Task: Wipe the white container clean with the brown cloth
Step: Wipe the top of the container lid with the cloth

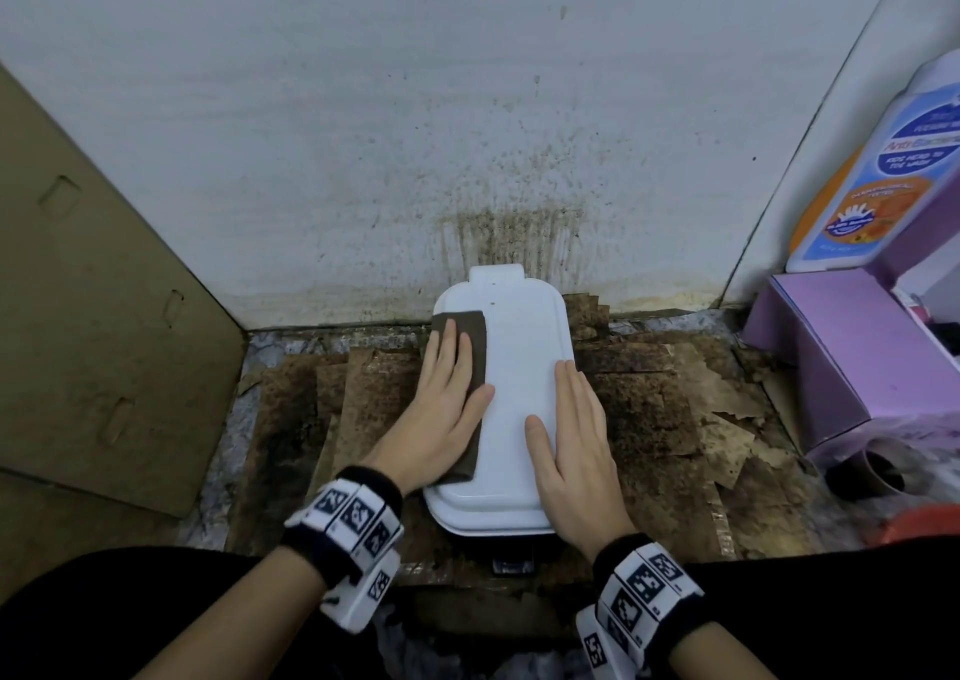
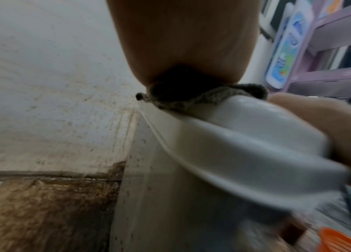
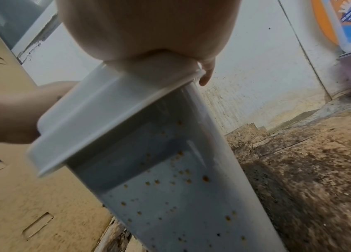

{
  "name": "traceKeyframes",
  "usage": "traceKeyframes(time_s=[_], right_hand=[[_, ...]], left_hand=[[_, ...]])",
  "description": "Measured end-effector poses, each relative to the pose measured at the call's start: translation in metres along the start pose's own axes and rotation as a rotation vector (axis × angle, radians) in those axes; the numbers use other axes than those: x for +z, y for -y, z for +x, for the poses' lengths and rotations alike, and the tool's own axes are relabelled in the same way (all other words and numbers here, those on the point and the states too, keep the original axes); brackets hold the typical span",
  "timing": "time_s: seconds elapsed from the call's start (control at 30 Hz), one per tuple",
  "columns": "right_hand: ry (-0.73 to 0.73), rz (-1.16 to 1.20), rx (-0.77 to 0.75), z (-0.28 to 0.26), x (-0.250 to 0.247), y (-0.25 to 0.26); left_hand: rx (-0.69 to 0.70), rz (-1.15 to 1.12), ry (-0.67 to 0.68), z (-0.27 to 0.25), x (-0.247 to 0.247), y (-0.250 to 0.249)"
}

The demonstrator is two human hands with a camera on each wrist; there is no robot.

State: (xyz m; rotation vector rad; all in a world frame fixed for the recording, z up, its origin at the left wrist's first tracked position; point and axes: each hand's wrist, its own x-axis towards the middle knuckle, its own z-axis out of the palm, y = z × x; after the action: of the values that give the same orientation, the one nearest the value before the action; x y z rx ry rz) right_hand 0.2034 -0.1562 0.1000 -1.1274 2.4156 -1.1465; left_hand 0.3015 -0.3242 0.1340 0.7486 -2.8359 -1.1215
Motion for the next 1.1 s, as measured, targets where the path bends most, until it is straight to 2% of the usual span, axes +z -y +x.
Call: traceKeyframes(time_s=[0.13, 0.3, 0.47, 0.6, 0.8, 0.97, 1.1], right_hand=[[0.007, 0.019, 0.007, 0.000, 0.001, -0.001], [-0.016, 0.032, 0.004, 0.002, 0.002, -0.002], [-0.010, 0.014, 0.011, 0.003, 0.002, -0.002], [0.011, 0.011, 0.020, 0.004, 0.001, 0.002], [0.005, -0.001, 0.016, 0.005, 0.001, 0.002], [-0.013, 0.008, 0.010, 0.002, 0.001, 0.003], [-0.024, 0.006, 0.008, 0.001, 0.002, 0.002]], left_hand=[[0.027, 0.091, -0.007, -0.008, 0.008, 0.000], [0.041, 0.180, 0.101, 0.004, -0.006, -0.004], [0.092, 0.340, 0.148, 0.042, -0.021, 0.000], [0.089, 0.427, 0.108, 0.087, -0.031, 0.003], [0.048, 0.370, 0.068, 0.132, -0.045, 0.003], [0.090, 0.347, -0.007, 0.130, -0.041, 0.010], [0.100, 0.347, -0.014, 0.115, -0.036, 0.008]])
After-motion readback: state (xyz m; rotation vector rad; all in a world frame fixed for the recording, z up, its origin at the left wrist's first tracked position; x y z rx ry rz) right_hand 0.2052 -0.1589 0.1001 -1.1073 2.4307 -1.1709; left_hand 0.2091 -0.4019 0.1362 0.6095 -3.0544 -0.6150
